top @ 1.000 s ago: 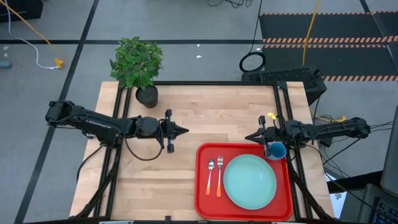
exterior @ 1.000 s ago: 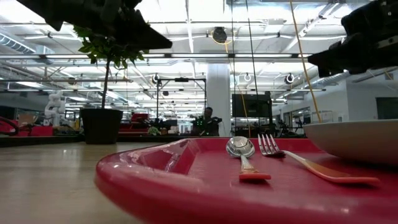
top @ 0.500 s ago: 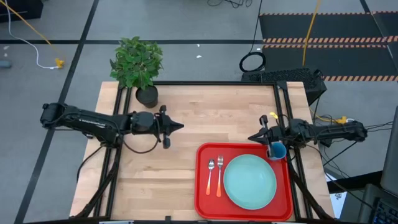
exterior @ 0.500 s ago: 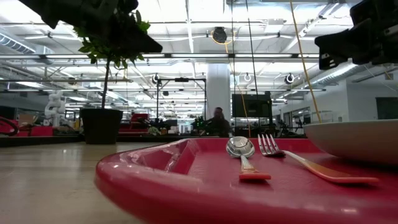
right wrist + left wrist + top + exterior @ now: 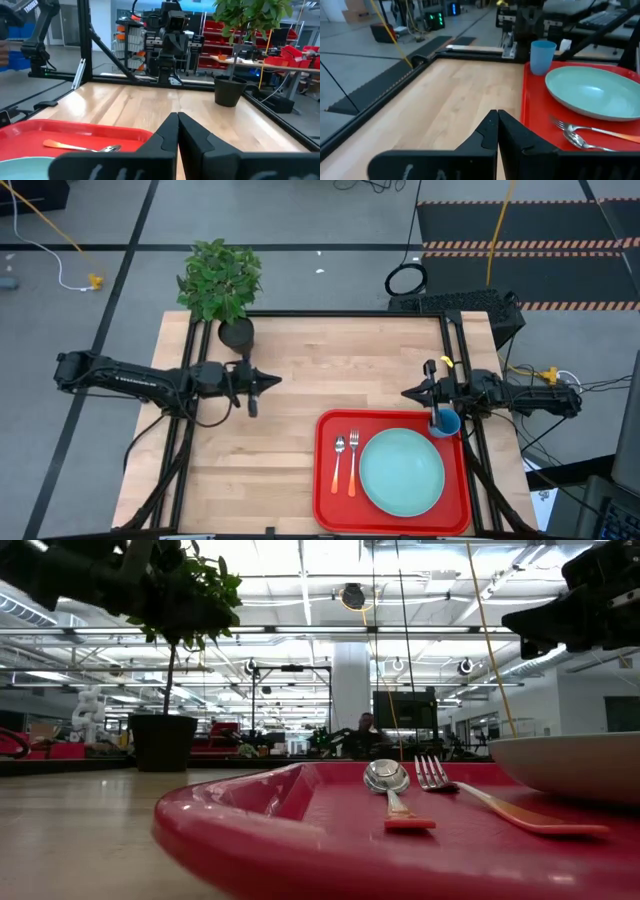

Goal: Pick and place plate/cup/fork/spoon on tray
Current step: Return to Home Position

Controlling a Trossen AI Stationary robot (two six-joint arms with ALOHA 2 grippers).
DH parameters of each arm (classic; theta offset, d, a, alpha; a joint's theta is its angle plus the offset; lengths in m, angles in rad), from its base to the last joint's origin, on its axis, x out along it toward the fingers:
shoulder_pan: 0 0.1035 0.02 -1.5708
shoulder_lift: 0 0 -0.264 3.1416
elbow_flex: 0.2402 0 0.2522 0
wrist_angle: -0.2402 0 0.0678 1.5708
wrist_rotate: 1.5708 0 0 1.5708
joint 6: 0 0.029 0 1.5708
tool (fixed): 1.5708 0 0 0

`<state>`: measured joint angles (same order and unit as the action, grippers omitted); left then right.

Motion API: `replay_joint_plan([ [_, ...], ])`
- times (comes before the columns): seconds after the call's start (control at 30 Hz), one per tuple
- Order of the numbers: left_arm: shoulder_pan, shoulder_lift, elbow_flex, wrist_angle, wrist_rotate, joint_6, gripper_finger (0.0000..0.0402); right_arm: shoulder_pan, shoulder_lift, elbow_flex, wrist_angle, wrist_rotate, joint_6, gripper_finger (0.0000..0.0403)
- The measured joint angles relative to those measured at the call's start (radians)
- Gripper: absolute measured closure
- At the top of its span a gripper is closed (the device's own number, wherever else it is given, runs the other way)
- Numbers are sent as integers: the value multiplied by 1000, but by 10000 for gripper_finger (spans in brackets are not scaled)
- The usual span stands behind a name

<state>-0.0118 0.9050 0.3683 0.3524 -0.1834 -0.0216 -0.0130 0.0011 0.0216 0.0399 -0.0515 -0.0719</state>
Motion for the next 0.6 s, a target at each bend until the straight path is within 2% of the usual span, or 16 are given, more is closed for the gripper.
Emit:
replay_joint_plan([
  [0.3, 2, -120, -205, 215, 8, -25, 398, 0, 6, 0, -6, -2, -7, 403],
  [0.6, 2, -156, -359, 362, 17, 18, 398, 0, 7, 0, -6, 2, -45, 403],
])
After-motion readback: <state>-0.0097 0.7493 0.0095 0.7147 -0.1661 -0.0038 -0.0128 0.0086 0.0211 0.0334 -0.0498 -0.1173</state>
